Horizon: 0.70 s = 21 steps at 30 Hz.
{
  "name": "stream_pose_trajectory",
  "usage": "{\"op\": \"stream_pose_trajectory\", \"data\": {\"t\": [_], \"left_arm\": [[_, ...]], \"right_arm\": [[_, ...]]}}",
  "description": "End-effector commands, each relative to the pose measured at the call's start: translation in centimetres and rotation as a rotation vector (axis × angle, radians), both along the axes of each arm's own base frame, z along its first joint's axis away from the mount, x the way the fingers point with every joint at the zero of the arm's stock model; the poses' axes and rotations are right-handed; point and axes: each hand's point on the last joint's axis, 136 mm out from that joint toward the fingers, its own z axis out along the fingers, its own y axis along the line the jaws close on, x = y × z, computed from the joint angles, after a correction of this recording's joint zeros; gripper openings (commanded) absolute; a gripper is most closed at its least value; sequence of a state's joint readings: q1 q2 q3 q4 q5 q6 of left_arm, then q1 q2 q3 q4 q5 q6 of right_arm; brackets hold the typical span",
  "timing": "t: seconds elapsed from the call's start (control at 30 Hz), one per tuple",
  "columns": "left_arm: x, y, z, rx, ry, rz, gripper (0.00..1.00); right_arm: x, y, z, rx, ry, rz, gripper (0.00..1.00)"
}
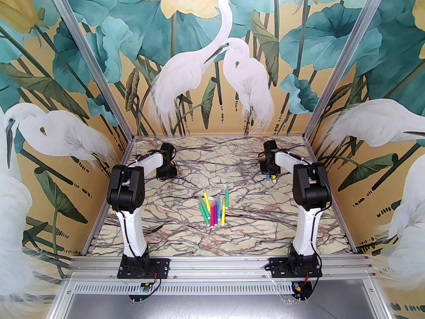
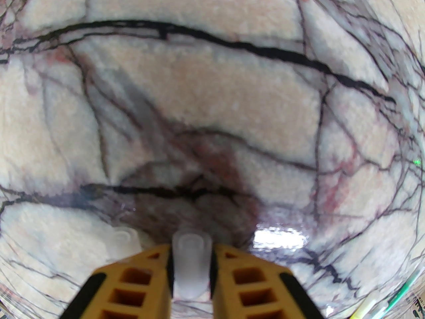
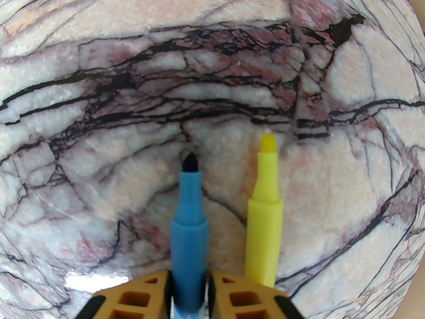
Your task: Open the pen caps
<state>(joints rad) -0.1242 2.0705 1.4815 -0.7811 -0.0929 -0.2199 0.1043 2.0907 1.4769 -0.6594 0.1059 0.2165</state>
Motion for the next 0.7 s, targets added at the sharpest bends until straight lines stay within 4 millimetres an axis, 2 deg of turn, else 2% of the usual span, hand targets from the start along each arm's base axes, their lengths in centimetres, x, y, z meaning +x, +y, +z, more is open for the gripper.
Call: {"op": "stream_pose_trajectory", "data": {"t": [0.0, 0.17, 0.33, 0.47, 0.67], "left_arm": [[-1.3, -0.6, -2.0, -0.036, 0.078, -0.019, 0.28], [-0.8, -0.9, -0.6, -0.055, 0.028, -0.020, 0.30], [0.0, -2.5, 3.1, -0.148, -0.084, -0.050, 0.42], [0.4, -4.3, 7.2, -0.256, -0.203, -0.089, 0.54], [-0.1, -6.0, 11.7, -0.368, -0.332, -0.131, 0.57]], "right_arm": [[-0.1, -0.3, 1.0, -0.009, -0.003, -0.018, 0.29], [-0.4, 0.1, 2.7, -0.018, -0.031, -0.007, 0.32], [-1.6, 1.3, 5.0, -0.048, -0.061, 0.032, 0.42], [-2.9, 3.3, 6.6, -0.034, -0.086, 0.069, 0.45], [-5.9, 7.8, 8.1, 0.053, -0.102, 0.152, 0.48]]}}
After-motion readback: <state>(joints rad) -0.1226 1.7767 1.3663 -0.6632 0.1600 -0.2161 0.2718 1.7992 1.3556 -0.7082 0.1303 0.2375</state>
